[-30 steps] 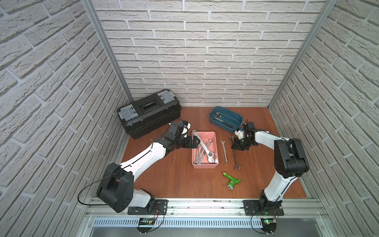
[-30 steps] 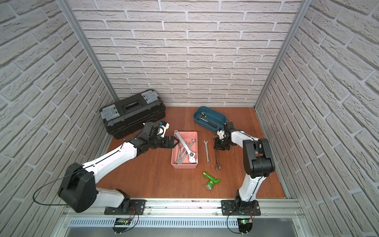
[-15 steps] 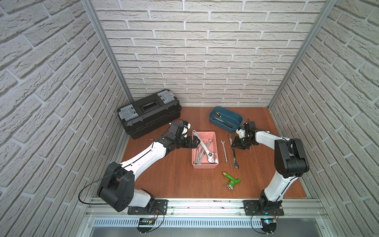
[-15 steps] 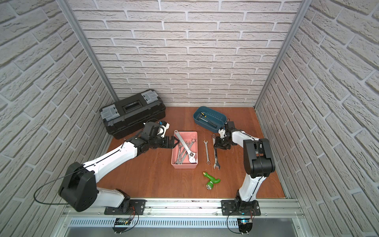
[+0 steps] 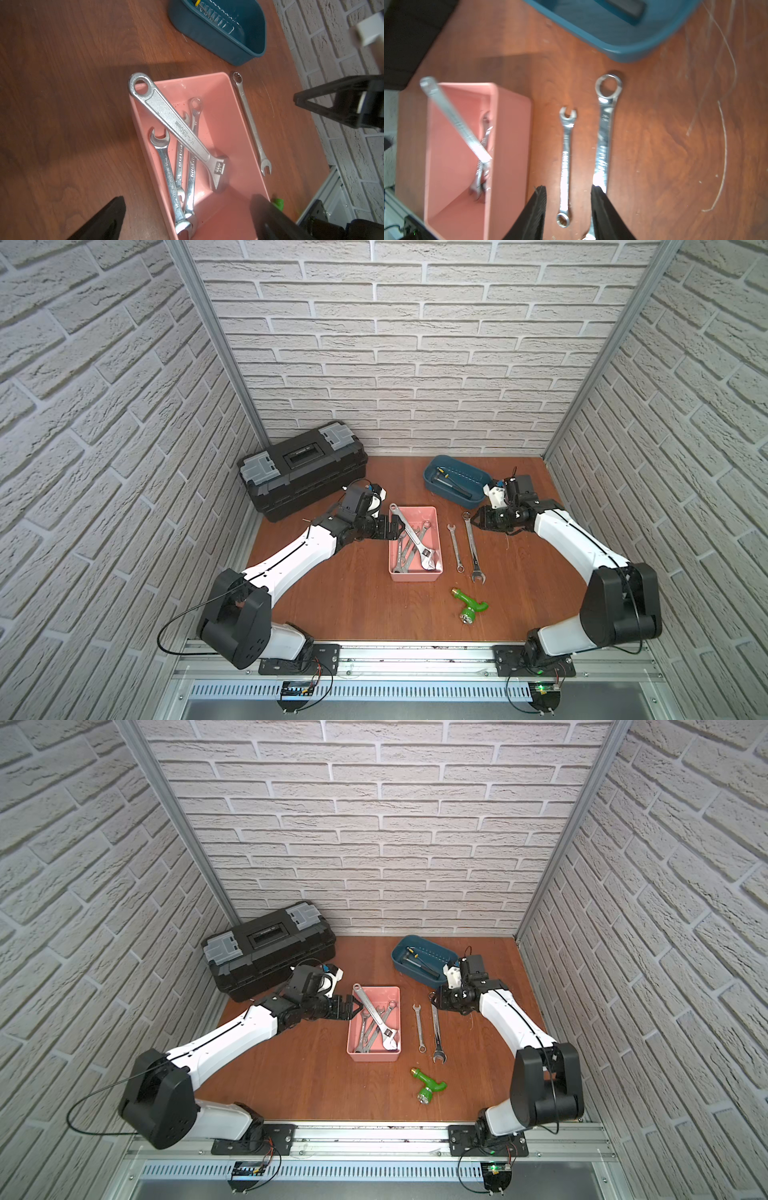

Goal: Take out the wrench from the storage box
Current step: Pick up the wrench from the storage box.

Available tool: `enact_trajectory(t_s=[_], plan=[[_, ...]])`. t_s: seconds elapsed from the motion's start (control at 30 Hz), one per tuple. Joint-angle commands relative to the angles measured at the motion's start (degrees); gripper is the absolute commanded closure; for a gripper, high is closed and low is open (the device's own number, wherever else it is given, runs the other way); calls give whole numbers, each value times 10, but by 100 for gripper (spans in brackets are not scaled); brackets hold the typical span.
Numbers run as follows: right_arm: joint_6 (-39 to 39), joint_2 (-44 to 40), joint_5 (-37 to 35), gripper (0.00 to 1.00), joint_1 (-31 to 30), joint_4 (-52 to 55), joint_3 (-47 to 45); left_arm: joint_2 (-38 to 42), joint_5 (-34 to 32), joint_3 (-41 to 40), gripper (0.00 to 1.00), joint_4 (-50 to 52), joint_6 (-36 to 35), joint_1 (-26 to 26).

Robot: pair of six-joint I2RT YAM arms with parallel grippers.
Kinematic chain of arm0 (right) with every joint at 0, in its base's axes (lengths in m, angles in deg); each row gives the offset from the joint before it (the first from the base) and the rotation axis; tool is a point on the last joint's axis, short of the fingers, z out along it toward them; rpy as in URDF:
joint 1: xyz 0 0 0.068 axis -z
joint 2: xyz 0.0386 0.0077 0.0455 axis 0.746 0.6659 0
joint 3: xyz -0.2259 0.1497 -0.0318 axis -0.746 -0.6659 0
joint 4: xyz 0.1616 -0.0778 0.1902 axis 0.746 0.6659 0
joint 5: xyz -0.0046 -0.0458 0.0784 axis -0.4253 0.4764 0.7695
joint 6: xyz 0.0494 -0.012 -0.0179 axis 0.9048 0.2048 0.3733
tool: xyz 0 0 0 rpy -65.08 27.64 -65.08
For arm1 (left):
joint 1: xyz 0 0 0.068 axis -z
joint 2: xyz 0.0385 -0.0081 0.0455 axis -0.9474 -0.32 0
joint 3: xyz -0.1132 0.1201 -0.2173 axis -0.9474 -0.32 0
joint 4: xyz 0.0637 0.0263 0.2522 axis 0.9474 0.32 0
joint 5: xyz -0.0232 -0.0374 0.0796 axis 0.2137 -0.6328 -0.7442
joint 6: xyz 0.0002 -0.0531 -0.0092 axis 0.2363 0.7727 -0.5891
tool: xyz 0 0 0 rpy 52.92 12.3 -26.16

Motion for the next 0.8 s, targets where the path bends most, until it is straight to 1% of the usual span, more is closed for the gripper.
enact_trajectory(t_s=[0.0,0.1,0.2,0.33,0.43,0.53,0.67,0.77], plan=[[-3,-35,-6,56,-63,25,13,24,-4,8,2,10,-12,-12],[6,-46,-34,54,-138,20,23,36,-3,2,2,14,-14,-22],[9,-36,-85,53,-212,4,34,46,-1,-4,2,20,-16,-31],[-15,-3,-171,52,-278,-30,43,63,-1,-14,2,21,-17,-40],[-28,37,-207,51,-310,-43,56,72,-2,-19,2,19,-16,-44],[-29,78,-226,51,-330,-60,69,80,-4,-26,2,15,-12,-45],[-40,141,-246,51,-343,-60,101,87,-4,-39,2,9,-7,-45],[-42,177,-260,53,-346,-63,118,92,-4,-48,2,5,-4,-45]])
